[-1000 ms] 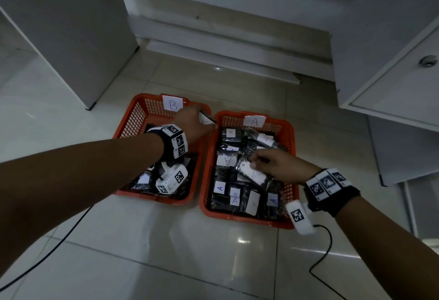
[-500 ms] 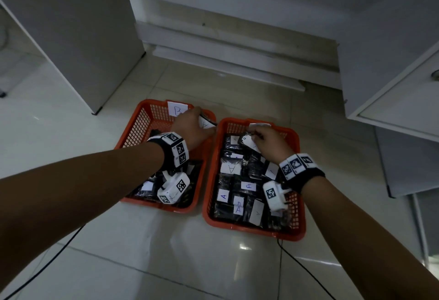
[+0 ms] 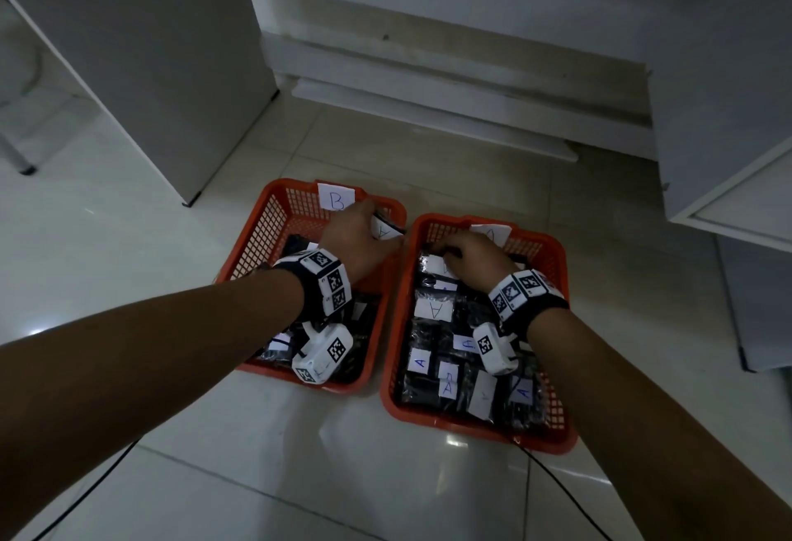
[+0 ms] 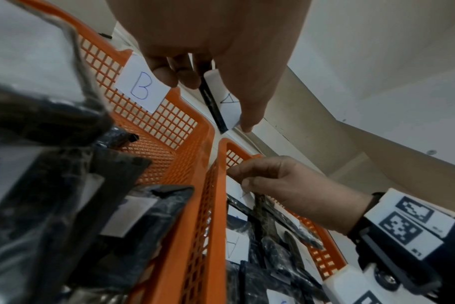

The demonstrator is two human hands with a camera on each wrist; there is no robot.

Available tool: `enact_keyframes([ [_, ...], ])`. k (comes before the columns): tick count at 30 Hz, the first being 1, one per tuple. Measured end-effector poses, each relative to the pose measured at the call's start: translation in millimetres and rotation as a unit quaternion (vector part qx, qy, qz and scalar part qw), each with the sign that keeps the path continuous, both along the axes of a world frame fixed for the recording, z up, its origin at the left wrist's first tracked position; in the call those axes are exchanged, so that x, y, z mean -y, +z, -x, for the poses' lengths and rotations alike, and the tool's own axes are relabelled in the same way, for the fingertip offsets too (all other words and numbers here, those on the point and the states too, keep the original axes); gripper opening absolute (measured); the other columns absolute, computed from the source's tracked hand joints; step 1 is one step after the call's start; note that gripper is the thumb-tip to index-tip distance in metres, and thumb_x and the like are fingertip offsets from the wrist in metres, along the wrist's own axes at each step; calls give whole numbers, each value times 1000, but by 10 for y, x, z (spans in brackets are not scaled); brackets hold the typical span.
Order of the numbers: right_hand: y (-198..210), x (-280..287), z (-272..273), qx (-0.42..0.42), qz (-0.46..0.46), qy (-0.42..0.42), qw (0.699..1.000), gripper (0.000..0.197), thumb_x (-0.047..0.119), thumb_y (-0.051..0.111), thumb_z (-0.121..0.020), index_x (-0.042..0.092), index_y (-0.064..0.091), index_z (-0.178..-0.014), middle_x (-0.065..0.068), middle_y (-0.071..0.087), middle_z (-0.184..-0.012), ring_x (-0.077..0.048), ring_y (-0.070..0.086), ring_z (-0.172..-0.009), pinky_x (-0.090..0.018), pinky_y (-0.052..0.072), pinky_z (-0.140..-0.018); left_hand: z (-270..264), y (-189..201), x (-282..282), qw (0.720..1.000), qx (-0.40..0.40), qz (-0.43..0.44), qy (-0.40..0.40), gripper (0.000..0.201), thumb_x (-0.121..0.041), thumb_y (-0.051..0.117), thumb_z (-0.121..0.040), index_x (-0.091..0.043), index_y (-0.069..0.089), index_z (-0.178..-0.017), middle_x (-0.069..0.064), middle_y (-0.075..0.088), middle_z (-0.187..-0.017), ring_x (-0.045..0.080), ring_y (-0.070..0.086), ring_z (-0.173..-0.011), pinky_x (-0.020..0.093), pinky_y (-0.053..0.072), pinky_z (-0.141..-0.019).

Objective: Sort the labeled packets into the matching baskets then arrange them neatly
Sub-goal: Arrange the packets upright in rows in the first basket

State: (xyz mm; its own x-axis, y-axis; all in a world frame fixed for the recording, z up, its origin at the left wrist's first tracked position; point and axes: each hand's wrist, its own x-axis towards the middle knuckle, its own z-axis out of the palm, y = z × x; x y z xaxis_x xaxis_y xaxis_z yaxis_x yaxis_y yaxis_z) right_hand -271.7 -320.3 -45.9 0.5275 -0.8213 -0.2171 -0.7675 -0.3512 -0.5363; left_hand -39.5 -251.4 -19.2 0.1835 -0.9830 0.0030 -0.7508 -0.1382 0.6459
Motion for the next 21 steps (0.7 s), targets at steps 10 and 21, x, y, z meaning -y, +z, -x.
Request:
enact_keyframes([
  [10, 70, -20, 55, 5, 39, 51, 998, 23, 13, 64, -98, 19, 74, -117, 1, 74, -105, -16, 69, -93, -30, 53, -74, 168, 78, -31, 999, 12, 22, -28, 35, -46, 81, -80, -29, 53, -92, -7, 64, -93, 12, 62, -83, 28, 49, -70],
  [21, 537, -678, 1176, -155, -37, 115, 981, 19, 45, 75, -87, 29, 69, -94, 13, 70, -89, -7, 65, -79, -30, 53, -68, 349, -53, -19, 994, 28, 4, -106, 38, -48, 82, -77, -25, 58, -95, -6, 66, -91, 13, 64, -84, 37, 58, -74],
])
